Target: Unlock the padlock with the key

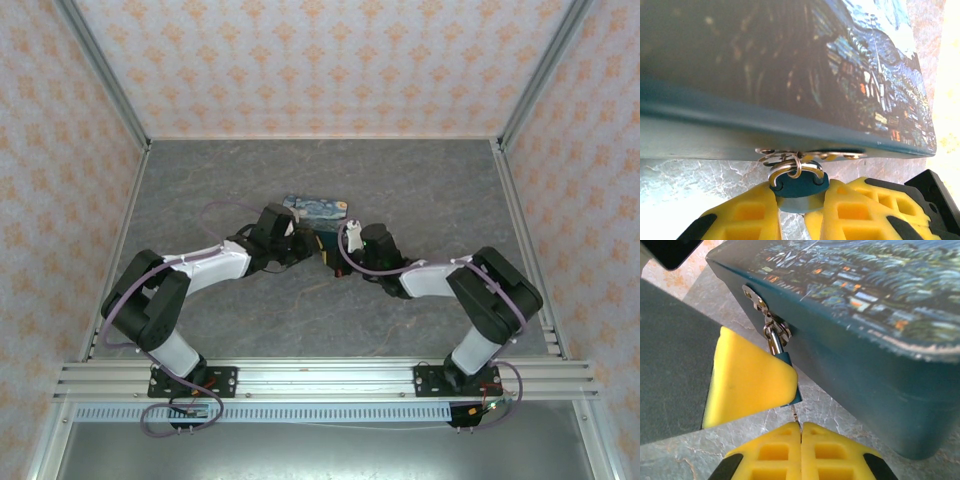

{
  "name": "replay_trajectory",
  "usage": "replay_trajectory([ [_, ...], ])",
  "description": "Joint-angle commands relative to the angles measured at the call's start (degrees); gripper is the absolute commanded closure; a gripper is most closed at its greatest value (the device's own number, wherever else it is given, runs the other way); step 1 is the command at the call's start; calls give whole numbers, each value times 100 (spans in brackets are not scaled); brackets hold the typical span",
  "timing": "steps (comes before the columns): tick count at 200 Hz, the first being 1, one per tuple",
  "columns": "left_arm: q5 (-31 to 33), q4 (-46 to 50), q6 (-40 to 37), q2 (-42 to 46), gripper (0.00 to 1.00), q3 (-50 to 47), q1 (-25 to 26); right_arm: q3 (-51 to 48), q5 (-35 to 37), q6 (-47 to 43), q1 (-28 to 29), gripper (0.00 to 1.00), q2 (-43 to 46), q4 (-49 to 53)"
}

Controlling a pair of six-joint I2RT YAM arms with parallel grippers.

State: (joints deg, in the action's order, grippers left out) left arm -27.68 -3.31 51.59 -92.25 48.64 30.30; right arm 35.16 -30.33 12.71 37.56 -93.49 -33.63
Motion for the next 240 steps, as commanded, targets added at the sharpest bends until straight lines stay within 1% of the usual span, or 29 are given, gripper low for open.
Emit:
replay_trajectory([
  [1,-16,831,15,-161,83,31,92,-99,355,-400,84,100,489,-852],
  [39,-31,929,1,-160,83,123,91,-252,508,-567,163,100,585,-590],
  [115,173,1051,-68,-260,83,139,88,-554,643,-605,190,100,722,-365],
  [162,252,1017,-78,-357,83,111,89,-658,698,-648,193,100,659,-162],
  [210,309,977,-95,-429,83,58,85,-852,807,-638,195,100,784,-73],
  [240,290,879,-53,-453,83,20,89,-879,729,-589,195,100,719,-95],
])
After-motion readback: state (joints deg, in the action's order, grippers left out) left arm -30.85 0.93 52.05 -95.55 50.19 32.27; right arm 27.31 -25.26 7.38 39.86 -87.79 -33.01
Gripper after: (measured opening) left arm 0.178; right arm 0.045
